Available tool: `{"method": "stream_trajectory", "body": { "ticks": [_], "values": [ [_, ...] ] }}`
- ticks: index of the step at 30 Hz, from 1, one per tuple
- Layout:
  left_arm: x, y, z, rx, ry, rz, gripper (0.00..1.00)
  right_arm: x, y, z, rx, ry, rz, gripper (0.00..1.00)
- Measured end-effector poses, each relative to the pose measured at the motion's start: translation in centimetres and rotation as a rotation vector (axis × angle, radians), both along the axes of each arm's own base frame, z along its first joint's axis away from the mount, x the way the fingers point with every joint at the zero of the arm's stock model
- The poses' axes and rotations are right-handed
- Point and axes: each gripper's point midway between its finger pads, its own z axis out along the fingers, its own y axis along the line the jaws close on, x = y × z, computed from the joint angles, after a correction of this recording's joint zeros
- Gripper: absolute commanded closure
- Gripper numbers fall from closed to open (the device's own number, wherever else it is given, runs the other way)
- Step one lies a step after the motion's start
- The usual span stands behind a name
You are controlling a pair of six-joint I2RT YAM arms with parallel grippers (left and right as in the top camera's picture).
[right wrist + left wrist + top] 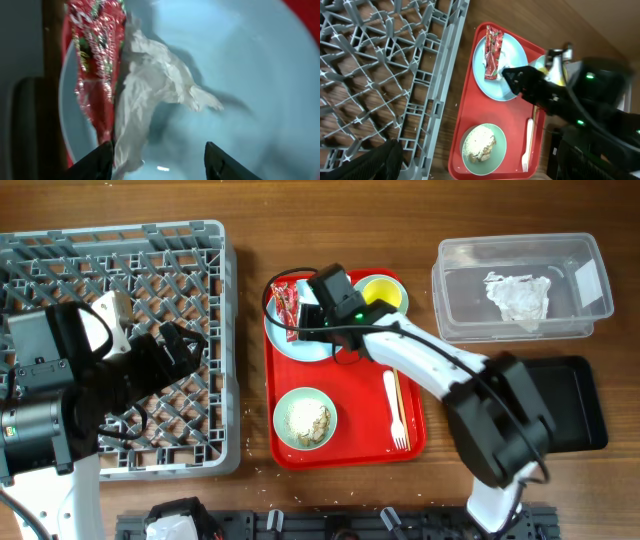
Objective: Sort waste into correct bins and load items into the dishwasher rack
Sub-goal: 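Grasp the remaining tissue on the plate and drop it in the bin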
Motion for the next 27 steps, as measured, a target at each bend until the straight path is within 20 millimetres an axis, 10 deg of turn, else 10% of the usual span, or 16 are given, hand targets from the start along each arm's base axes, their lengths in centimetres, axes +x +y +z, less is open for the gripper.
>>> {"method": "stream_trajectory", "body": {
  "ticks": [3, 5, 10, 12, 15, 17, 21, 27],
  "values": [
    [0.0, 0.0, 0.0, 0.000, 0.000, 0.000, 0.00, 0.2, 0.2, -2.0, 0.000, 0.026, -0.020, 0.57],
    [0.0, 0.0, 0.0, 0.000, 0.000, 0.000, 0.00, 0.2, 0.3, -2.1, 0.008, 0.029, -0.025, 0.96],
    [0.0, 0.0, 0.0, 0.000, 0.000, 0.000, 0.00, -0.5, -1.4, -2.0, -0.008, 0.090, -0.050, 0.96],
    [0.0, 0.0, 0.0, 0.000, 0.001, 0.000, 0.00, 0.6, -3.5, 2.0, 0.025, 0.048, -0.098, 0.96],
    [0.0, 0.0, 0.0, 0.000, 0.001, 0.000, 0.00, 1.5, -6.0, 10.8, 0.122, -0.092, -0.132, 0.60],
    [0.0, 0.0, 0.0, 0.000, 0.000, 0.000, 0.00, 0.6, -4.8, 13.0, 0.177, -0.118, -0.058, 0.53],
    [0.0, 0.0, 0.0, 0.000, 0.000, 0.000, 0.00, -1.3, -0.7, 7.5, 0.147, -0.001, 0.066, 0.49],
    [0.0, 0.0, 0.0, 0.000, 0.000, 0.000, 0.00, -1.3, 0.0, -1.7, 0.078, 0.140, 0.032, 0.50]
  ]
}}
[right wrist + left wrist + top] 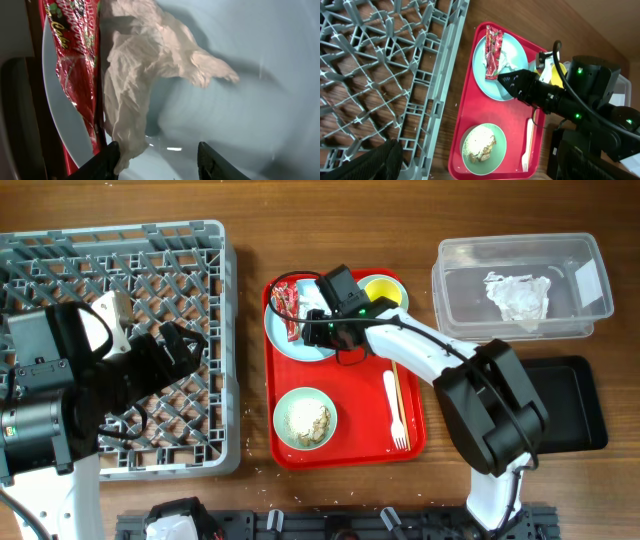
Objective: Sort waste into correct bins and load items into the dishwasher rack
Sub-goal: 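Grasp the remaining tissue on the plate and drop it in the bin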
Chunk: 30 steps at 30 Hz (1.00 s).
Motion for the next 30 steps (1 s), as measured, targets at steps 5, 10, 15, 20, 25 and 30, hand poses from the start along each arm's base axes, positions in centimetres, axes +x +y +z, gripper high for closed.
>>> {"method": "stream_trajectory", "body": {
  "ticks": [5, 10, 15, 20, 25, 30],
  "values": [
    [0.0, 0.0, 0.0, 0.000, 0.000, 0.000, 0.00, 0.3, 0.7, 0.4, 0.038, -0.009, -0.002, 0.51],
    [0.0, 0.0, 0.0, 0.000, 0.000, 0.000, 0.00, 0.3, 0.8, 0.5, 0.049, 0.002, -0.013, 0.90],
    [0.0, 0.0, 0.0, 0.000, 0.000, 0.000, 0.00, -0.7, 0.3, -0.1, 0.031, 0.053, -0.026, 0.96],
    [0.0, 0.0, 0.0, 0.000, 0.000, 0.000, 0.00, 0.4, -2.8, 6.0, 0.067, -0.007, -0.088, 0.96],
    [0.0, 0.0, 0.0, 0.000, 0.000, 0.000, 0.00, -0.3, -6.6, 17.8, 0.104, -0.247, -0.134, 0.96],
    [0.0, 0.0, 0.0, 0.000, 0.000, 0.000, 0.00, 1.7, -13.7, 22.2, -0.030, -0.443, -0.317, 0.96]
  ]
}}
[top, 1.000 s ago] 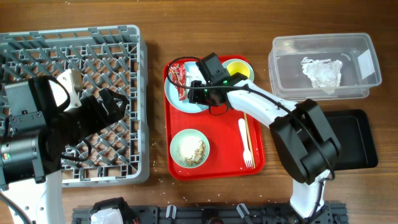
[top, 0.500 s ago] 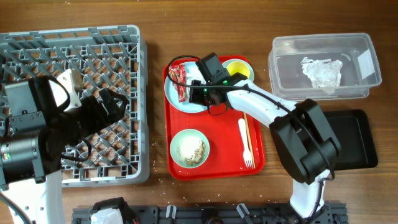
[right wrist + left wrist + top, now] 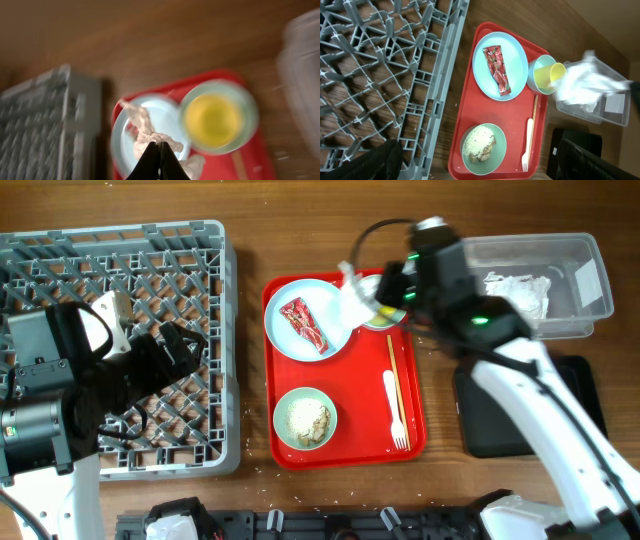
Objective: Sort waste into correct bins and load items into the dishwasher rack
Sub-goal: 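Grasp the remaining tissue on the plate and drop it in the bin, then grasp the red snack wrapper on the plate with the right gripper, then carry the red wrapper to the clear bin and release it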
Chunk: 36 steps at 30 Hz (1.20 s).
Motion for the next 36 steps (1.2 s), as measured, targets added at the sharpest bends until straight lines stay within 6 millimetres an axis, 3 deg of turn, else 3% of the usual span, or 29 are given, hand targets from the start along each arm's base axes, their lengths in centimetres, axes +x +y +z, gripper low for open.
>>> {"method": "stream_trajectory", "body": {
  "ticks": [2, 3, 4, 5, 6, 7, 8, 10, 11, 13, 16, 17, 19, 20, 21, 22, 23, 24, 26, 28, 29, 31, 32, 33, 34, 36],
  "values": [
    [0.0, 0.0, 0.0, 0.000, 0.000, 0.000, 0.00, 1.3, -6.4, 1.8, -0.025, -0.052, -0.162, 0.96],
    [0.0, 0.0, 0.0, 0.000, 0.000, 0.000, 0.00, 1.9, -10.6, 2.0, -0.044, -0.055, -0.266, 0.96],
    [0.0, 0.0, 0.0, 0.000, 0.000, 0.000, 0.00, 2.0, -16.3, 1.6, -0.067, -0.039, -0.405, 0.96],
    [0.0, 0.0, 0.0, 0.000, 0.000, 0.000, 0.00, 2.0, -19.1, 1.4, -0.081, -0.033, -0.448, 0.95],
    [0.0, 0.0, 0.0, 0.000, -0.001, 0.000, 0.00, 2.1, -21.0, 1.0, -0.087, -0.022, -0.468, 0.81],
    [0.0, 0.0, 0.0, 0.000, -0.001, 0.000, 0.00, 2.2, -22.3, 0.1, -0.094, 0.002, -0.476, 0.27],
    [0.0, 0.0, 0.0, 0.000, -0.001, 0.000, 0.00, 2.6, -23.1, -1.4, -0.098, 0.038, -0.468, 0.04],
    [0.0, 0.0, 0.0, 0.000, -0.001, 0.000, 0.00, 3.6, -23.4, -4.3, -0.096, 0.098, -0.435, 0.01],
    [0.0, 0.0, 0.0, 0.000, 0.000, 0.000, 0.00, 4.1, -22.6, -5.6, -0.081, 0.124, -0.379, 0.01],
    [0.0, 0.0, 0.0, 0.000, 0.000, 0.000, 0.00, 4.7, -20.5, -5.5, -0.021, 0.106, -0.262, 0.00],
    [0.0, 0.0, 0.0, 0.000, 0.000, 0.000, 0.00, 4.4, -16.9, -3.5, 0.091, 0.061, -0.105, 0.01],
    [0.0, 0.0, 0.0, 0.000, 0.000, 0.000, 0.00, 3.9, -14.7, -1.8, 0.120, 0.021, -0.026, 0.01],
    [0.0, 0.0, 0.0, 0.000, 0.000, 0.000, 0.00, 2.1, -7.5, 1.9, 0.134, -0.071, 0.206, 0.01],
    [0.0, 0.0, 0.0, 0.000, 0.000, 0.000, 0.00, 0.4, -2.0, 2.7, 0.117, -0.096, 0.367, 0.00],
    [0.0, 0.0, 0.0, 0.000, -0.001, 0.000, 0.00, -1.3, 3.2, 1.8, 0.060, -0.088, 0.487, 0.01],
    [0.0, 0.0, 0.0, 0.000, -0.001, 0.000, 0.00, -1.9, 5.2, 1.0, 0.026, -0.078, 0.526, 0.00],
    [0.0, 0.0, 0.0, 0.000, 0.000, 0.000, 0.00, -1.8, 5.4, 0.7, -0.003, -0.079, 0.522, 0.00],
    [0.0, 0.0, 0.0, 0.000, 0.000, 0.000, 0.00, -3.2, 10.2, -3.0, -0.075, -0.018, 0.617, 0.01],
    [0.0, 0.0, 0.0, 0.000, -0.001, 0.000, 0.00, -3.3, 12.9, -8.6, -0.189, 0.062, 0.642, 0.01],
    [0.0, 0.0, 0.0, 0.000, 0.000, 0.000, 0.00, -3.0, 14.0, -13.4, -0.254, 0.129, 0.646, 0.01],
    [0.0, 0.0, 0.0, 0.000, 0.000, 0.000, 0.00, -2.8, 13.9, -16.7, -0.293, 0.185, 0.642, 0.02],
    [0.0, 0.0, 0.0, 0.000, 0.000, 0.000, 0.00, -2.6, 13.6, -19.6, -0.328, 0.233, 0.633, 0.05],
    [0.0, 0.0, 0.0, 0.000, 0.000, 0.000, 0.00, -2.8, 13.4, -21.3, -0.345, 0.270, 0.633, 0.15],
    [0.0, 0.0, 0.0, 0.000, 0.000, 0.000, 0.00, -2.8, 13.3, -22.1, -0.355, 0.284, 0.635, 0.31],
    [0.0, 0.0, 0.0, 0.000, 0.000, 0.000, 0.00, -2.9, 13.0, -23.1, -0.375, 0.301, 0.637, 0.54],
    [0.0, 0.0, 0.0, 0.000, 0.000, 0.000, 0.00, -2.8, 13.0, -23.2, -0.380, 0.301, 0.637, 0.84]
  ]
}}
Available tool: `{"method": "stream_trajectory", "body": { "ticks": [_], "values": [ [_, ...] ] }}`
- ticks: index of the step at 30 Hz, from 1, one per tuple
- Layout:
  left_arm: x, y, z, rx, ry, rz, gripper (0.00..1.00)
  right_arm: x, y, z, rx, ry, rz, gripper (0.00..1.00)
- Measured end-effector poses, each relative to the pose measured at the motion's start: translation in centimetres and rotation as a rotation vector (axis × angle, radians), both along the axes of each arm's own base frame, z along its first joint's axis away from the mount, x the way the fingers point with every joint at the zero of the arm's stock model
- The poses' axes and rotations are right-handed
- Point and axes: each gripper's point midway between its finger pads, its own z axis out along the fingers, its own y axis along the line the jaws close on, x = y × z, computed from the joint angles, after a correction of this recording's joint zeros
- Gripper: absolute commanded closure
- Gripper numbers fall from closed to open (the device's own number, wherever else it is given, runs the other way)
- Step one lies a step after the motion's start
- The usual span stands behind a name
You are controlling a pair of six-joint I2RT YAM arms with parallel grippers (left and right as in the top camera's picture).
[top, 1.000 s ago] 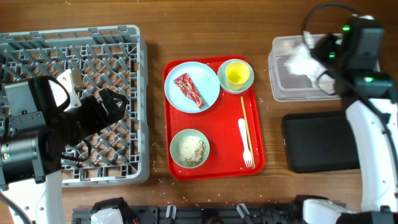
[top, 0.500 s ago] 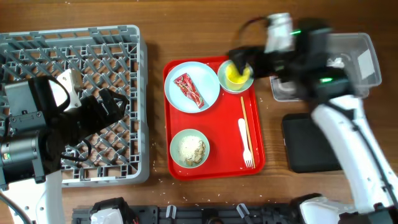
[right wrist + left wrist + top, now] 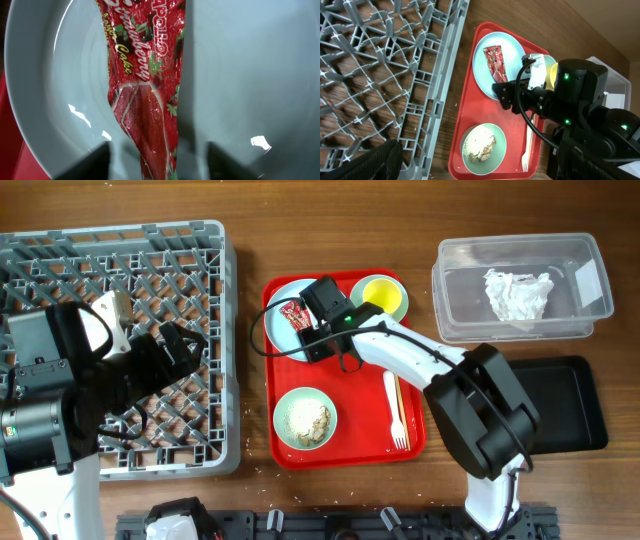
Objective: Sort waste into correct bins and load items into the dishwasher rack
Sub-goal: 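Carry the red wrapper to the clear bin and release it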
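A red snack wrapper (image 3: pixel 145 90) lies on the light blue plate (image 3: pixel 260 75) at the back of the red tray (image 3: pixel 345 445). My right gripper (image 3: pixel 155 162) is low over the plate and open, one finger on each side of the wrapper's end. In the overhead view the right gripper (image 3: pixel 322 320) covers part of the plate (image 3: pixel 280 332), with the wrapper (image 3: pixel 293 313) showing beside it. My left gripper (image 3: pixel 168 348) hangs open and empty above the grey dish rack (image 3: pixel 120 260).
The tray also holds a yellow cup in a bowl (image 3: pixel 380 297), a green bowl of rice (image 3: pixel 305 418), a white fork (image 3: pixel 393 408) and chopsticks (image 3: pixel 399 385). A clear bin (image 3: pixel 590 315) with white tissue (image 3: pixel 517 293) stands at the back right, with a black bin (image 3: pixel 575 415) in front of it.
My right gripper was up near the yellow cup, shut on a white tissue. Now it is down over the blue plate, open astride the red wrapper, without the tissue. The left arm is unchanged.
My right gripper was open low over the plate, around a crumpled tissue beside the wrapper, at the first two moments. Then it held the tissue in the air towards the clear bin. Now it is back at the plate, open at the wrapper.
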Motion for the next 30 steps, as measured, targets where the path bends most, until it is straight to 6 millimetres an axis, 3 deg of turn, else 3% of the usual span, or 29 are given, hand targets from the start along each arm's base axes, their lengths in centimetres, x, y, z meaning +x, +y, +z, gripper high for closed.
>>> {"method": "stream_trajectory", "body": {
  "ticks": [1, 5, 6, 8, 9, 10, 11, 12, 14, 16, 17, 18, 20, 23, 25, 27, 30],
  "values": [
    [0.0, 0.0, 0.0, 0.000, 0.000, 0.000, 0.00, 0.0, -0.1, -0.1, -0.002, 0.001, -0.010, 0.96],
    [0.0, 0.0, 0.0, 0.000, 0.001, 0.000, 0.00, 0.1, -0.7, 0.6, 0.014, 0.021, -0.085, 0.96],
    [0.0, 0.0, 0.0, 0.000, 0.000, 0.000, 0.00, 0.6, -1.2, 2.3, 0.040, 0.002, -0.124, 0.96],
    [0.0, 0.0, 0.0, 0.000, 0.000, 0.000, 0.00, 2.8, -2.6, 8.4, 0.136, -0.097, -0.203, 0.96],
    [0.0, 0.0, 0.0, 0.000, 0.000, 0.000, 0.00, 4.3, -4.9, 13.7, 0.205, -0.186, -0.282, 0.96],
    [0.0, 0.0, 0.0, 0.000, 0.001, 0.000, 0.00, 4.7, -6.6, 16.0, 0.228, -0.224, -0.339, 0.96],
    [0.0, 0.0, 0.0, 0.000, 0.000, 0.000, 0.00, 5.3, -9.7, 18.8, 0.242, -0.272, -0.430, 0.96],
    [0.0, 0.0, 0.0, 0.000, 0.000, 0.000, 0.00, 5.9, -15.6, 21.5, 0.228, -0.332, -0.600, 0.96],
    [0.0, 0.0, 0.0, 0.000, 0.000, 0.000, 0.00, 6.4, -23.4, 21.8, 0.170, -0.349, -0.822, 0.96],
    [0.0, 0.0, 0.0, 0.000, 0.000, 0.000, 0.00, 6.4, -29.2, 19.9, 0.107, -0.307, -0.984, 0.80],
    [0.0, 0.0, 0.0, 0.000, 0.000, 0.000, 0.00, 6.5, -32.7, 18.0, 0.080, -0.271, -1.080, 0.48],
    [0.0, 0.0, 0.0, 0.000, 0.000, 0.000, 0.00, 6.5, -34.2, 16.8, 0.064, -0.243, -1.122, 0.32],
    [0.0, 0.0, 0.0, 0.000, 0.000, 0.000, 0.00, 6.8, -35.4, 13.8, 0.052, -0.169, -1.150, 0.13],
    [0.0, 0.0, 0.0, 0.000, 0.000, 0.000, 0.00, 7.3, -33.4, 10.9, 0.089, -0.078, -1.023, 0.14],
    [0.0, 0.0, 0.0, 0.000, 0.000, 0.000, 0.00, 7.4, -31.6, 11.6, 0.166, -0.056, -0.937, 0.15],
    [0.0, 0.0, 0.0, 0.000, 0.001, 0.000, 0.00, 7.0, -29.3, 14.2, 0.271, -0.066, -0.852, 0.15],
    [0.0, 0.0, 0.0, 0.000, 0.001, 0.000, 0.00, 4.2, -22.9, 24.1, 0.436, -0.233, -0.607, 0.13]
  ]
}}
